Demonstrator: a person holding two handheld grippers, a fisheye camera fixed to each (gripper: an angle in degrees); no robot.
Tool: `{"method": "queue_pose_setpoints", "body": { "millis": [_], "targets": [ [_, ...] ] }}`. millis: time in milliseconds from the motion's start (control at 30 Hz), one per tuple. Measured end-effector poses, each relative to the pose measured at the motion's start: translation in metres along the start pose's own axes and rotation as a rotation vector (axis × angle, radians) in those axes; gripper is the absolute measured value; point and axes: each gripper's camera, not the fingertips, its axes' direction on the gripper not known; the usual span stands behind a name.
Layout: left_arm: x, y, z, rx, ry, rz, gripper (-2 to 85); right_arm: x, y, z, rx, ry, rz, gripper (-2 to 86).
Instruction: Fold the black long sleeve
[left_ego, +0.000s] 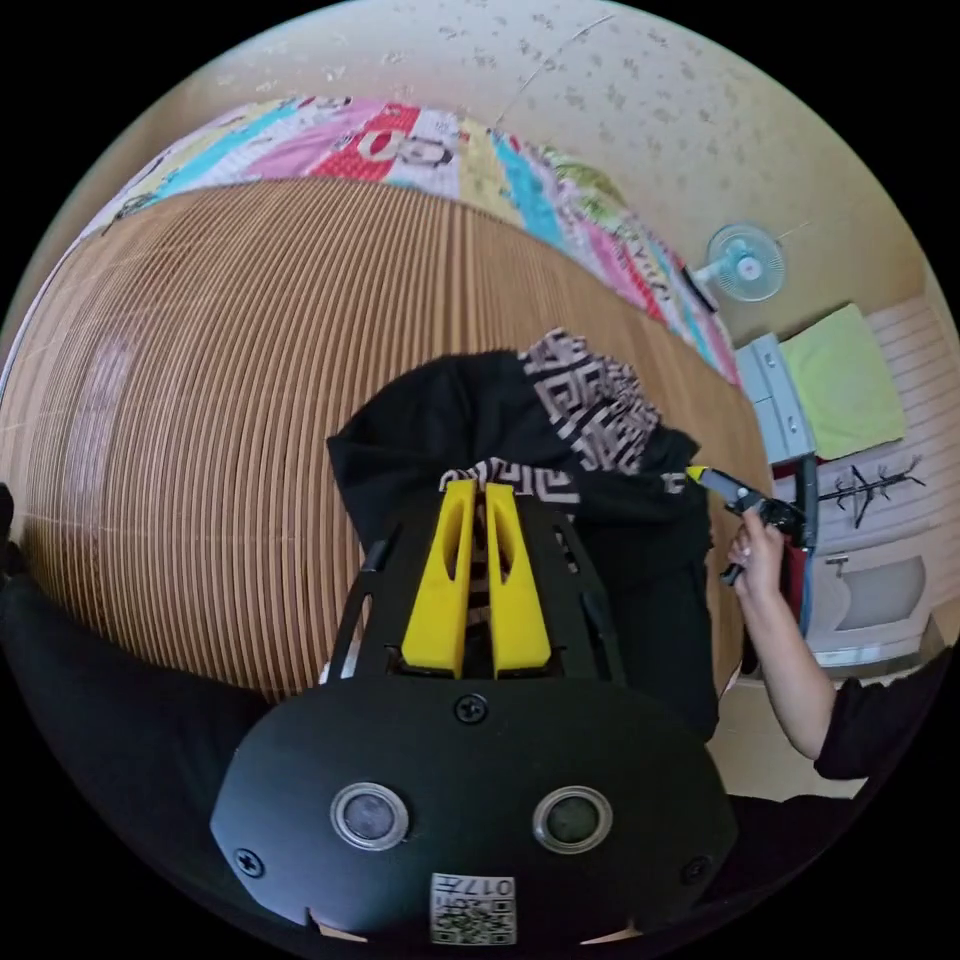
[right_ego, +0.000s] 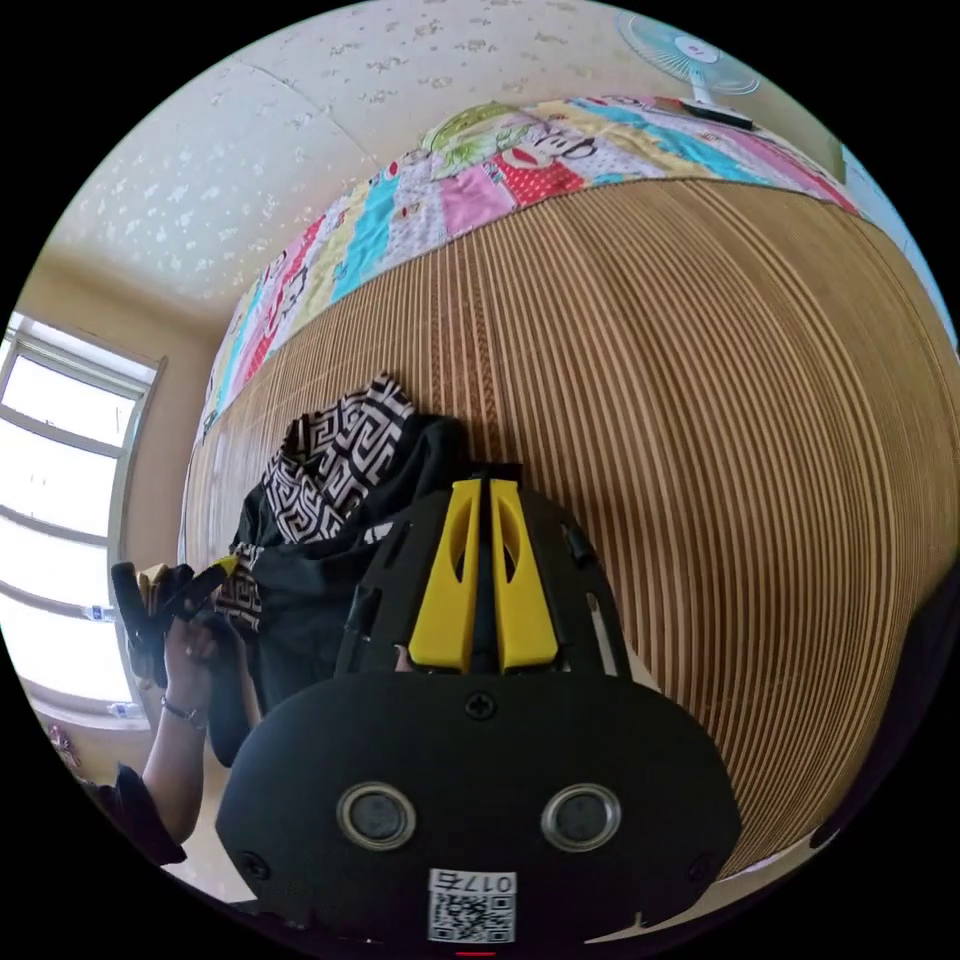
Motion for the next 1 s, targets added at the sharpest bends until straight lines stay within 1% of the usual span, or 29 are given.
{"method": "queue_pose_setpoints", "body": {
  "millis": [33, 67, 133, 200, 233, 300, 367, 433, 500, 567, 600, 667, 733, 767, 800, 867, 933, 1000],
  "targets": [
    [0.002, 0.001, -0.017, 0.082, 0.06, 0.028, 0.9, 0.002, -0.003, -0.009, 0.044, 0.007, 0.01, 2.7],
    [0.001, 0.002, -0.025, 0.117, 0.086, 0.029, 0.6, 0.005, -0.007, -0.015, 0.072, 0.014, 0.024, 2.6],
    [-0.017, 0.005, -0.034, 0.178, 0.138, -0.066, 0.5, 0.012, -0.018, -0.013, 0.065, 0.0, 0.045, 2.7],
    [-0.039, 0.007, -0.022, 0.173, 0.166, -0.145, 0.9, 0.017, -0.029, -0.001, 0.052, -0.007, 0.043, 2.9],
    [-0.053, 0.009, -0.008, 0.14, 0.174, -0.205, 1.5, 0.02, -0.036, 0.01, 0.028, -0.013, 0.037, 3.2],
    [-0.067, 0.013, 0.005, 0.12, 0.198, -0.253, 3.1, 0.022, -0.043, 0.009, 0.047, -0.068, 0.021, 4.0],
    [-0.069, 0.018, -0.005, 0.161, 0.234, -0.246, 6.7, 0.027, -0.053, -0.006, 0.012, -0.102, 0.04, 6.6],
    [-0.057, 0.028, -0.039, 0.214, 0.229, -0.176, 10.9, 0.033, -0.046, -0.035, 0.039, -0.158, 0.014, 8.5],
    [-0.042, 0.044, -0.068, 0.206, 0.199, -0.097, 11.3, 0.04, -0.03, -0.064, 0.032, -0.188, -0.043, 8.6],
    [-0.03, 0.069, -0.091, 0.139, 0.172, -0.042, 11.3, 0.055, 0.002, -0.094, -0.061, -0.195, -0.108, 8.4],
    [-0.023, 0.091, -0.102, 0.078, 0.145, -0.019, 11.4, 0.06, 0.012, -0.1, -0.094, -0.195, -0.118, 8.4],
    [-0.019, 0.131, -0.113, -0.054, 0.086, -0.007, 11.5, 0.082, 0.058, -0.113, -0.278, -0.221, -0.12, 8.4],
    [-0.028, 0.191, -0.117, -0.255, 0.038, -0.045, 12.1, 0.101, 0.095, -0.117, -0.418, -0.247, -0.093, 8.4],
    [-0.032, 0.206, -0.118, -0.296, 0.042, -0.065, 12.2, 0.114, 0.118, -0.12, -0.489, -0.252, -0.07, 8.5],
    [-0.041, 0.235, -0.121, -0.367, 0.066, -0.116, 12.4, 0.12, 0.128, -0.121, -0.522, -0.251, -0.053, 8.5],
    [-0.05, 0.269, -0.127, -0.431, 0.12, -0.164, 12.6, 0.139, 0.157, -0.128, -0.607, -0.315, 0.0, 8.9],
    [-0.052, 0.299, -0.133, -0.495, 0.132, -0.175, 12.6, 0.145, 0.169, -0.133, -0.639, -0.369, 0.003, 9.0],
    [-0.055, 0.307, -0.136, -0.499, 0.139, -0.193, 12.4, 0.149, 0.175, -0.135, -0.656, -0.398, -0.001, 9.0]
  ]
}}
